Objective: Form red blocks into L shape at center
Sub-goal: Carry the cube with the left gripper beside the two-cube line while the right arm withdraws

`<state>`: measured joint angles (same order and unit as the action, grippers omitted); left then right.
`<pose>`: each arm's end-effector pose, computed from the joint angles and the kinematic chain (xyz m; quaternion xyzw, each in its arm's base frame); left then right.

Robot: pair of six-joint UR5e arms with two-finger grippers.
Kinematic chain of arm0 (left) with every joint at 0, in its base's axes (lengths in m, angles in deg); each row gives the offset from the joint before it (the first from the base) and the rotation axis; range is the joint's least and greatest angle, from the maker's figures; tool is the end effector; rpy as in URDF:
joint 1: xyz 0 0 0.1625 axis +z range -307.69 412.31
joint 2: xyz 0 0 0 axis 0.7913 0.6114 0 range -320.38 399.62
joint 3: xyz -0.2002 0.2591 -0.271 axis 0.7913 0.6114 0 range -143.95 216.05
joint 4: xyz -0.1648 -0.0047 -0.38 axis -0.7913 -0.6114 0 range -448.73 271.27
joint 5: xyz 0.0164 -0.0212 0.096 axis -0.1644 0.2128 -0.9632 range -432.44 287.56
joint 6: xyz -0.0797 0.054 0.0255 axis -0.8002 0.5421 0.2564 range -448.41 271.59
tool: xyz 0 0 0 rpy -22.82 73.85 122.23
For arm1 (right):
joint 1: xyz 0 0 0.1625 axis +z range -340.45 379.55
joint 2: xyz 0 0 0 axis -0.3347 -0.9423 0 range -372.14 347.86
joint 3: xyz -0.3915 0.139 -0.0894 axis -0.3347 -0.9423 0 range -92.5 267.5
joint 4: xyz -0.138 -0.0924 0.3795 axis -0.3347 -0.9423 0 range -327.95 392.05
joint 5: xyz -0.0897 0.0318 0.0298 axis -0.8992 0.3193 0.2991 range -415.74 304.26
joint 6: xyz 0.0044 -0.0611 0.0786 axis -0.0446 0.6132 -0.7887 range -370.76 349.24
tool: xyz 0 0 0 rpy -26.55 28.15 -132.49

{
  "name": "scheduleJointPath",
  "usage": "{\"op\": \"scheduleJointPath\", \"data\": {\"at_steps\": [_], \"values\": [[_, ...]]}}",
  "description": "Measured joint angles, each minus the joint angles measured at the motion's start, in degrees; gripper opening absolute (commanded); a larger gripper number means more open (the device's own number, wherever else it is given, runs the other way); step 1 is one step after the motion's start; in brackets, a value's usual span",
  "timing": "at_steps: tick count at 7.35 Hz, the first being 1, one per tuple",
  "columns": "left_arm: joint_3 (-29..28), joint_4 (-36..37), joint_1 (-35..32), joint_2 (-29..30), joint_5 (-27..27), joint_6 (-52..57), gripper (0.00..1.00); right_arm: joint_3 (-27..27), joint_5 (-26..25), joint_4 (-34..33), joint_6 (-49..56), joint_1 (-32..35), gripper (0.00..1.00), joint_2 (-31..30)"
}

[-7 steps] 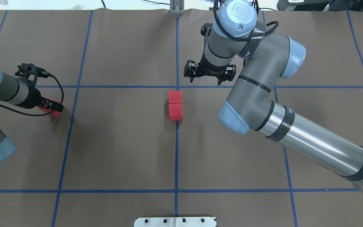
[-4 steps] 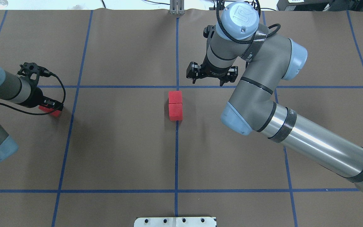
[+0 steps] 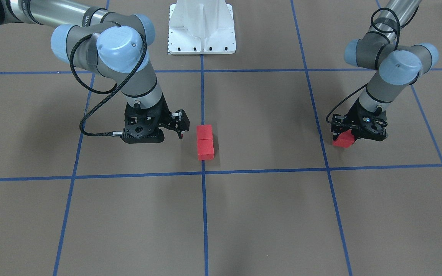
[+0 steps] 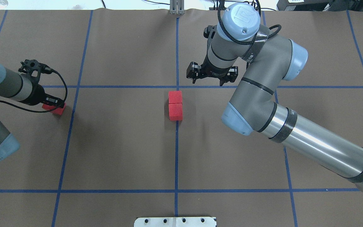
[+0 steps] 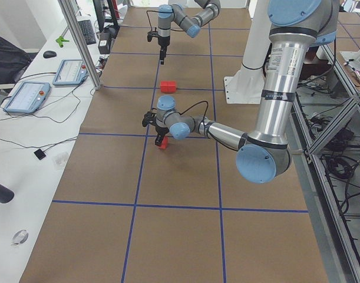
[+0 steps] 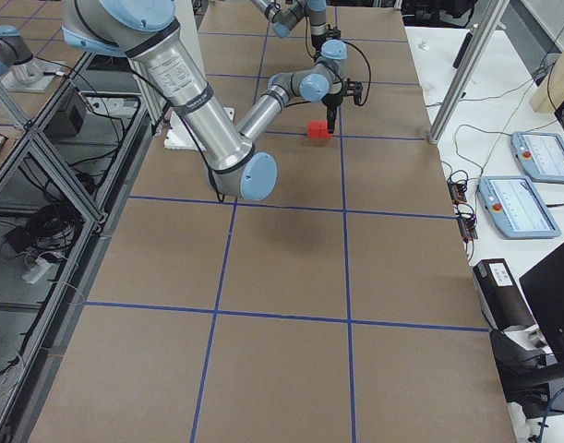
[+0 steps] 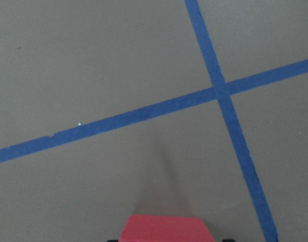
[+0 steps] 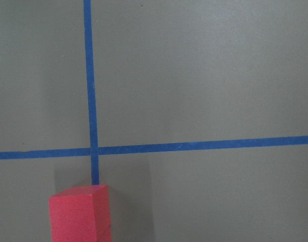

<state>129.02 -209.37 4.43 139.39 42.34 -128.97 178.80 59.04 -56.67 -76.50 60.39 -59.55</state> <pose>0.3273 -0.4985 0.4922 0.1393 0.3881 0.0916 0.9064 -0.4733 -0.5302 0.1964 0.0349 -0.4229 0.0484 0.9042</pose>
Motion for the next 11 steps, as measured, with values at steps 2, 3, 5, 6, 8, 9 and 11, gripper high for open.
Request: {"op": "scheduleJointPath", "data": {"at_steps": [2, 3, 5, 6, 8, 9, 11], "values": [[0.4, 4.3, -0.6, 4.0, 0.3, -3.6, 0.0, 0.3, 0.0, 0.3, 0.1, 0.1, 0.99, -0.3], [0.6, 6.6, -0.7, 6.3, 0.4, -9.3, 0.0, 0.9, 0.0, 0.4, 0.5, 0.4, 0.99, -0.9], [0.4, 8.5, -0.6, 10.2, 0.5, -25.3, 0.0, 3.0, 0.2, 0.3, 2.9, 2.2, 0.99, -3.7], [0.3, 9.3, -0.5, 12.0, 0.5, -34.0, 0.0, 3.8, 0.3, 0.3, 5.9, 3.4, 0.99, -5.3], [0.5, 12.3, 1.4, 15.2, 0.0, -50.5, 0.0, 5.0, 1.3, 0.5, 13.2, 6.8, 0.99, -9.5], [0.5, 15.5, 2.9, 17.7, -1.1, -57.0, 0.0, 6.1, 2.5, 0.6, 16.5, 8.8, 0.99, -12.0], [0.1, 27.4, 6.9, 25.5, -6.1, -66.1, 0.0, 7.6, 5.3, 0.7, 23.8, 12.9, 0.99, -16.6]]}}
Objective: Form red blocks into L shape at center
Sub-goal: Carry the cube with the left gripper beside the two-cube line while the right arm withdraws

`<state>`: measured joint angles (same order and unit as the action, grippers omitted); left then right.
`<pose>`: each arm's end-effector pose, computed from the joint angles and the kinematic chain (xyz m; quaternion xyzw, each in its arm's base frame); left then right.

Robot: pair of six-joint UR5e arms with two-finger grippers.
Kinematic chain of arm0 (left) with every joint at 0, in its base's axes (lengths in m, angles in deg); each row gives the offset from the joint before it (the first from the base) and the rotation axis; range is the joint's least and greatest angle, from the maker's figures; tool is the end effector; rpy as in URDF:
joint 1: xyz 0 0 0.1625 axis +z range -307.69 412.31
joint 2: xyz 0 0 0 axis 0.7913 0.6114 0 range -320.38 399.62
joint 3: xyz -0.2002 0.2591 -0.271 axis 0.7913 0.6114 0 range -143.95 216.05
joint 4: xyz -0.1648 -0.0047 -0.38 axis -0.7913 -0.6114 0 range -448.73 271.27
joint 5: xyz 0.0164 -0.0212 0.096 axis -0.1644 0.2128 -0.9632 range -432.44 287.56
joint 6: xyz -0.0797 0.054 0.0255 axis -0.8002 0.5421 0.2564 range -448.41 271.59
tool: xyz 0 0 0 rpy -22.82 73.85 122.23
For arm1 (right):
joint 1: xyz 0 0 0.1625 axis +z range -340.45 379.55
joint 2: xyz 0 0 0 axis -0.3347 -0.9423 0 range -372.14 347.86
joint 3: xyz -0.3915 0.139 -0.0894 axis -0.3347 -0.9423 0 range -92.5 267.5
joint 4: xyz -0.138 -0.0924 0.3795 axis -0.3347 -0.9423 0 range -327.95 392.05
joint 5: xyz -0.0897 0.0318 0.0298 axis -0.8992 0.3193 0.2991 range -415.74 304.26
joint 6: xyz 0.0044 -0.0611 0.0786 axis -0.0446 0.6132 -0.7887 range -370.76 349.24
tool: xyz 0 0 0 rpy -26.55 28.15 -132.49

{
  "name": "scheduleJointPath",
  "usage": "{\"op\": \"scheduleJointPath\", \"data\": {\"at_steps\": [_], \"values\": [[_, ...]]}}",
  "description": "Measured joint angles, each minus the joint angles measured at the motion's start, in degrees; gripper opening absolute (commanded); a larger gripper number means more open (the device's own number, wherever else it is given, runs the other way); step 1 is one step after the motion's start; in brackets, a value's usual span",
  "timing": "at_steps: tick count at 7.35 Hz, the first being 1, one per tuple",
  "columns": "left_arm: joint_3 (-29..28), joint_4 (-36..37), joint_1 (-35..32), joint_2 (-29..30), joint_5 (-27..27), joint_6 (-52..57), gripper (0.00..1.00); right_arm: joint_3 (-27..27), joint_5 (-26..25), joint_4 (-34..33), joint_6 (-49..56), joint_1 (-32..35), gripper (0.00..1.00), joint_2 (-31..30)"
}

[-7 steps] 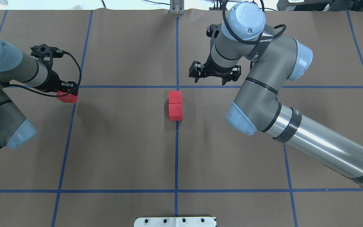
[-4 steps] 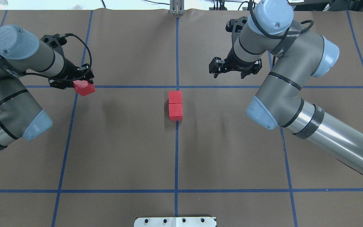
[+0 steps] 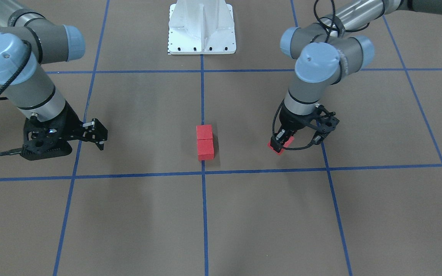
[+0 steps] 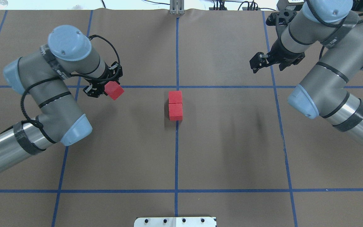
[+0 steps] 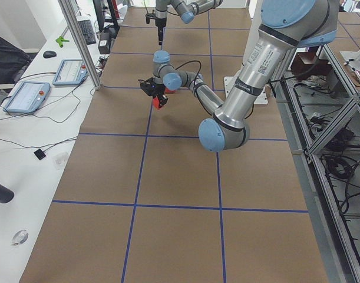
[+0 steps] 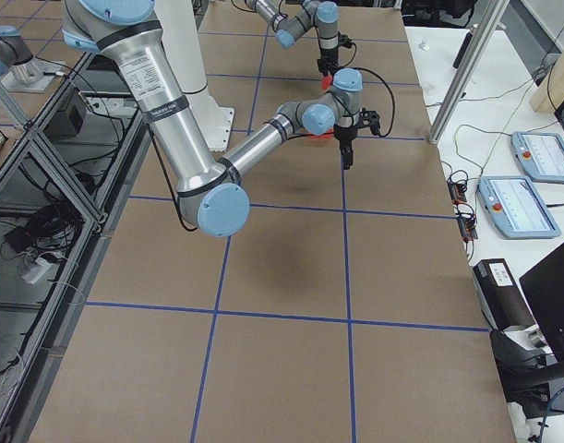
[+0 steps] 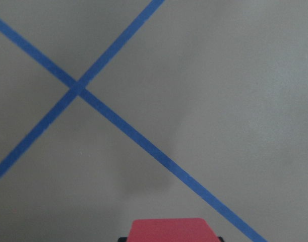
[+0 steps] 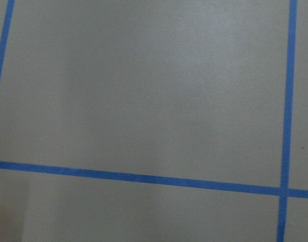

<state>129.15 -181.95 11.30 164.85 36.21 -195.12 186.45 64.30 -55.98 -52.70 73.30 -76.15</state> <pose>0.4542 -0.5293 0.2710 -0.0744 0.3741 -0.3950 0.8358 -0.3108 -0.5650 0.3289 0.0823 -0.3837 -0.0365 0.9191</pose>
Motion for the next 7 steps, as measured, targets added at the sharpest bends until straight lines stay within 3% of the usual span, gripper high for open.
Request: {"op": "scheduleJointPath", "data": {"at_steps": [2, 7], "values": [[-1.6, 5.3, 2.7, 4.9, -1.9, -9.7, 0.0, 0.1, 3.0, -0.1, 10.2, 3.7, 0.99, -4.1], [-19.7, 6.2, 3.9, 18.5, -2.2, -25.4, 0.0, 2.0, 5.6, 4.9, 15.7, 5.7, 0.99, -12.1]]}}
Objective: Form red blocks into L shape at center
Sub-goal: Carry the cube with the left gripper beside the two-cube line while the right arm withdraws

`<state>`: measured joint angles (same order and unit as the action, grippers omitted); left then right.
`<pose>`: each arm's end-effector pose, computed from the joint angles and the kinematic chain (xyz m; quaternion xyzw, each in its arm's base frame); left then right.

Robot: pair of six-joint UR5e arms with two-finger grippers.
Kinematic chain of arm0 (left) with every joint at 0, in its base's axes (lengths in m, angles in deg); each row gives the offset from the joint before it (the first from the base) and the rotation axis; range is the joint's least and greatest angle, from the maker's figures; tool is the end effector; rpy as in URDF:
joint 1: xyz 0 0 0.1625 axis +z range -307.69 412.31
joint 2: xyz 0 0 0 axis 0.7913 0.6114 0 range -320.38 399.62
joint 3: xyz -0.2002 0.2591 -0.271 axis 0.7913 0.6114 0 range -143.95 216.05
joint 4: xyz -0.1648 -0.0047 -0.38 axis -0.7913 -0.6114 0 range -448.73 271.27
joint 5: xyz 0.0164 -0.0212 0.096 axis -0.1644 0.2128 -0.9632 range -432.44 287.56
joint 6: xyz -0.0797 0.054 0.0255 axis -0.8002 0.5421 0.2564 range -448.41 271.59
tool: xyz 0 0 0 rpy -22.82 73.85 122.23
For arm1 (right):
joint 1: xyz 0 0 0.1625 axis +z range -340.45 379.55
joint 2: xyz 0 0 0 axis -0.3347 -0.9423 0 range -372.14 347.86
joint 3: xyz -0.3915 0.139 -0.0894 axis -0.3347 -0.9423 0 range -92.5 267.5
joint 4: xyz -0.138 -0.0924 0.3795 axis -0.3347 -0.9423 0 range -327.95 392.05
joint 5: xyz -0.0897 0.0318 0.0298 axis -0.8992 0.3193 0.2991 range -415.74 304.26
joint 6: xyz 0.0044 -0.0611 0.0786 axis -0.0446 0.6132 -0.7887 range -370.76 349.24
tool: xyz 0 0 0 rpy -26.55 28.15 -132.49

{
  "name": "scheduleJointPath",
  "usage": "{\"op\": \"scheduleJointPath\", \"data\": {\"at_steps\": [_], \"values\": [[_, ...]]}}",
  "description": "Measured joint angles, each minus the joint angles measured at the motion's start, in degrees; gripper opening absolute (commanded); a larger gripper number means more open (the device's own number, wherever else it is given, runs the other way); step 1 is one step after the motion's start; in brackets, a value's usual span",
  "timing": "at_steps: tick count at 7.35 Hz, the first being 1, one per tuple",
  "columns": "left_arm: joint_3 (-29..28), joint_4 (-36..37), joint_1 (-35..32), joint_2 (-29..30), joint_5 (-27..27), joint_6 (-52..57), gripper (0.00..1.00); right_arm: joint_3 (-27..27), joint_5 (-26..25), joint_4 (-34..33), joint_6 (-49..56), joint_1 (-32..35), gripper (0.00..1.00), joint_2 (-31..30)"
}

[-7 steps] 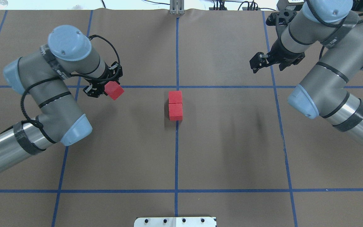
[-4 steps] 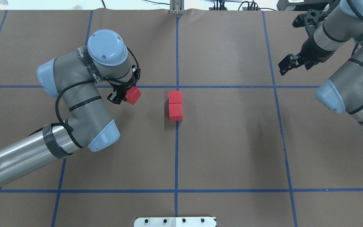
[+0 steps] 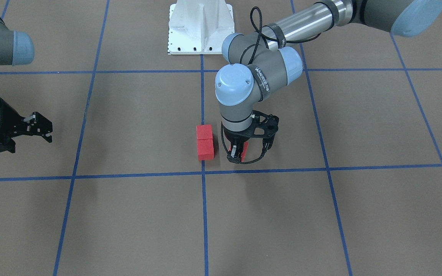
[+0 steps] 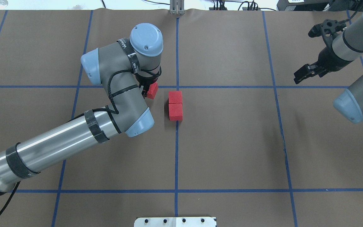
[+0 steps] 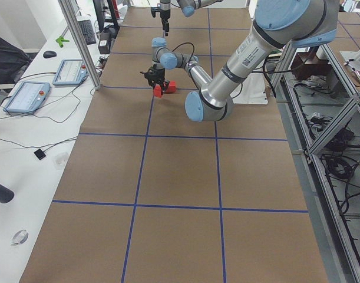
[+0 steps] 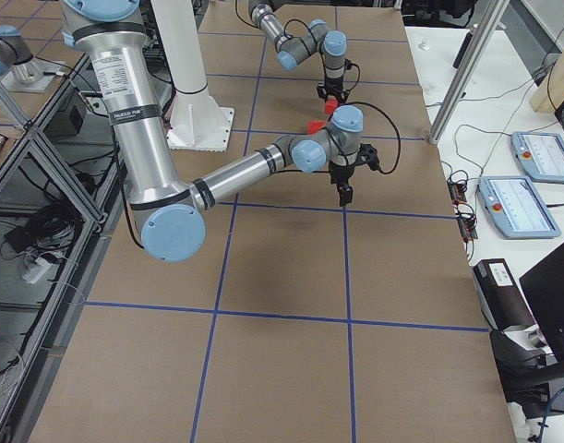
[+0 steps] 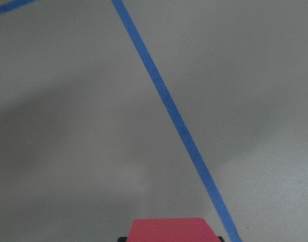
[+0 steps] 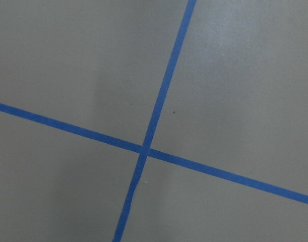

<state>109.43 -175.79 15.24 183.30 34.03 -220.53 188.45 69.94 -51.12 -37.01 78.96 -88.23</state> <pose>0.5683 -0.5609 0.2010 -0.1496 0.2841 -0.5707 0.7558 -0.2332 -0.5423 0.4265 0.0884 -0.3830 -0.1183 0.9119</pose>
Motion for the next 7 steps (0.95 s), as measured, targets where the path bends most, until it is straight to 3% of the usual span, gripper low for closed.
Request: {"op": "scheduleJointPath", "data": {"at_steps": [7], "values": [[-3.1, 1.5, 2.1, 1.8, 0.6, -13.9, 0.0, 4.0, 1.9, 1.0, -1.1, 0.0, 0.99, -4.9]]}}
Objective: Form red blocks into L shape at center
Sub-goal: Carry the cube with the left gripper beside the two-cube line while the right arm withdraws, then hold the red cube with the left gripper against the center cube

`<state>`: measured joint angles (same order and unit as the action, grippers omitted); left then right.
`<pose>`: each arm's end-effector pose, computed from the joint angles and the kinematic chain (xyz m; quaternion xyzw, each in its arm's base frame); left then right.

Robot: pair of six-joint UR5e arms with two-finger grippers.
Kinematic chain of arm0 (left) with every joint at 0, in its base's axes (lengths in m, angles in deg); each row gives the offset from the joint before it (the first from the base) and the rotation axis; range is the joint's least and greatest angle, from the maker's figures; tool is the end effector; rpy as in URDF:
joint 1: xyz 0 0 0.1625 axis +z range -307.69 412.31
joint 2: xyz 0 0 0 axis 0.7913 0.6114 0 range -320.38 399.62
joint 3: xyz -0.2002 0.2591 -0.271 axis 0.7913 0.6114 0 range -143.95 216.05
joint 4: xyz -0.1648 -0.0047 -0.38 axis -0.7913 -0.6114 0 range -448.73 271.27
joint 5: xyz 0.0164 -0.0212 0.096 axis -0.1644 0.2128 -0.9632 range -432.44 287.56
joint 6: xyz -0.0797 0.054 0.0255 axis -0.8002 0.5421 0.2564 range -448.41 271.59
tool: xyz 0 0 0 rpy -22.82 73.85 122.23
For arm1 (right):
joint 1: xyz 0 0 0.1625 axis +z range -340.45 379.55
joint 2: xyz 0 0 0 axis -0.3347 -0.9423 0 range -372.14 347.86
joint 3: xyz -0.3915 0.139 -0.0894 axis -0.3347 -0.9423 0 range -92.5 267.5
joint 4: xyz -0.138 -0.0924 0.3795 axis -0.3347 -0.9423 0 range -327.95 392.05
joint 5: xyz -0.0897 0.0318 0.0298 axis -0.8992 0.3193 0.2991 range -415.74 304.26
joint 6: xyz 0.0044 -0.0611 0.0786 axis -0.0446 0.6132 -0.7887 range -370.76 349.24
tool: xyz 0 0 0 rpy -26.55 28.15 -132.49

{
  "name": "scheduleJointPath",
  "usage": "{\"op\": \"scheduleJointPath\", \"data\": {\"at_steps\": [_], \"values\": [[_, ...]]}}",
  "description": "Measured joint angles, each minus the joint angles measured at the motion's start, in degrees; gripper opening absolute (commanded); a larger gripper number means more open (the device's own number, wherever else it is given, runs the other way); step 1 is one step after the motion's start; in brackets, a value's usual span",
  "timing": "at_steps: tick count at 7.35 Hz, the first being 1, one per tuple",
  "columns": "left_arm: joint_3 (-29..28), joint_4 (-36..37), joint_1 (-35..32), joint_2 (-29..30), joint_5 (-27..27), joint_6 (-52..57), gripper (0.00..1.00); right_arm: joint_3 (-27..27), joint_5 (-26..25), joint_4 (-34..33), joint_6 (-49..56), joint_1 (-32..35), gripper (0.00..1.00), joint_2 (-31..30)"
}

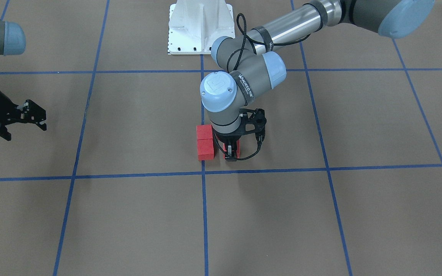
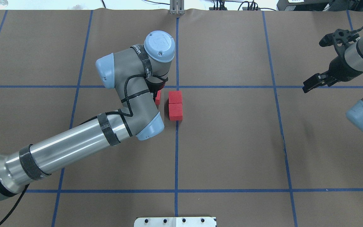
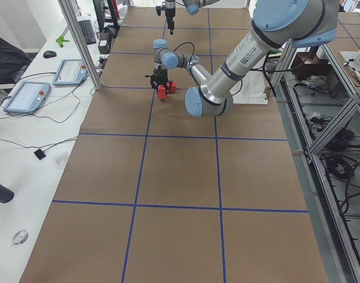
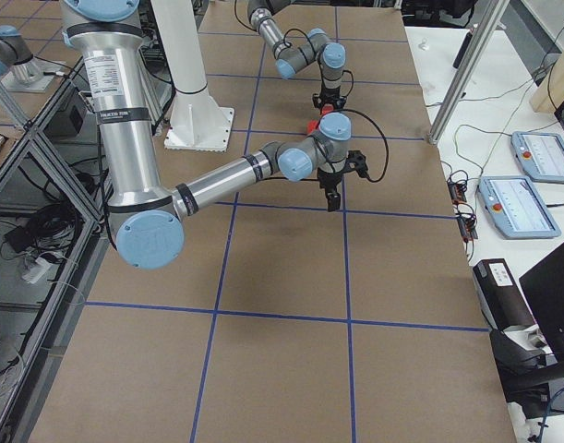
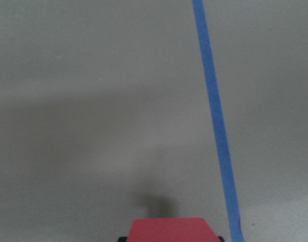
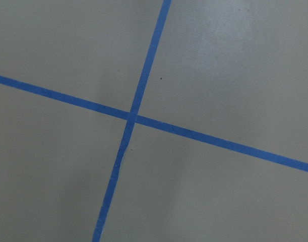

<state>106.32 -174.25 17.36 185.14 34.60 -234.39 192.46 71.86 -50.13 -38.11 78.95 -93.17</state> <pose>0.5987 -0.5454 0.2033 -0.1889 0.2364 -0.6508 0.6964 -0.2182 -0.5114 0.4378 0.0765 -0.3967 -0.1140 0.9076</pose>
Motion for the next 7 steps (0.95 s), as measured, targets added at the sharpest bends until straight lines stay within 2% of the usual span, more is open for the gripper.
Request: {"op": "scheduleJointPath", "data": {"at_steps": [7], "values": [[0.0, 0.0, 1.2, 0.5, 0.0, -0.5, 0.0, 0.7, 0.4, 0.0, -0.7, -0.2, 0.99, -0.6]]}}
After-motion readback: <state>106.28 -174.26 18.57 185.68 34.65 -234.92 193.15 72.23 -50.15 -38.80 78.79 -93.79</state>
